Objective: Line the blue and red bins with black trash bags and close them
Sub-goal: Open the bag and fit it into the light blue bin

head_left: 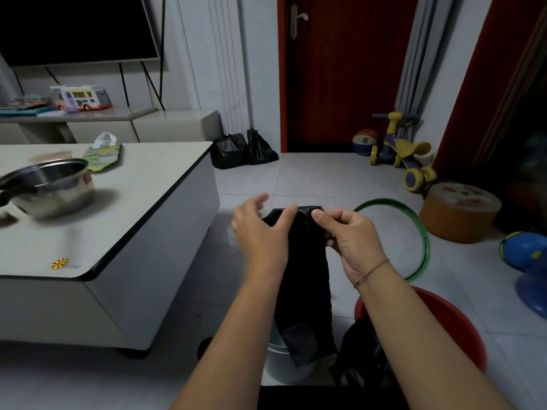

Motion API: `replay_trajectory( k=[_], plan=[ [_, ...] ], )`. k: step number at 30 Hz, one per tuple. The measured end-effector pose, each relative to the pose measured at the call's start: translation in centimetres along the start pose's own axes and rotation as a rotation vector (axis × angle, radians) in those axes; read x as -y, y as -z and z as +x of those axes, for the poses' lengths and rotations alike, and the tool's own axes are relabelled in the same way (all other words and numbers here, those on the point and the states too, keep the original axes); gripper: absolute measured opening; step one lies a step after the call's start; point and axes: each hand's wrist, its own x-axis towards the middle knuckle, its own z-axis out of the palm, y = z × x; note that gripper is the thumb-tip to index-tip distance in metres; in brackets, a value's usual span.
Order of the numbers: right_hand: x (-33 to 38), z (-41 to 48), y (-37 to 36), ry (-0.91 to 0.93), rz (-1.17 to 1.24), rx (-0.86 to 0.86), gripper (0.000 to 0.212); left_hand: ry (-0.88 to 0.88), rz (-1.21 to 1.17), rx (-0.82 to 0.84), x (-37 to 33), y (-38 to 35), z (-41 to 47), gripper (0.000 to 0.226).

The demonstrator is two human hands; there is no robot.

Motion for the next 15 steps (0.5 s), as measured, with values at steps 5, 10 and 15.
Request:
replay_trajectory(
  k=[5, 10, 15],
  plan=[
    [-0.1, -0.6, -1.1, -0.043, 0.167, 0.104, 0.016, 0.006, -0.220, 0.266, -1.4, -1.1, -2.0, 0.015],
    [-0.2, -0.7, -1.2, -0.027, 0.245, 0.133, 0.009, 0.074, -0.376, 0.323, -1.1, -1.0, -1.9, 0.013],
    [0.0, -0.3, -0.6, 0.000, 0.252, 0.122, 0.011, 0.148, -0.406, 0.246, -0.9, -1.3, -1.5, 0.018]
  ],
)
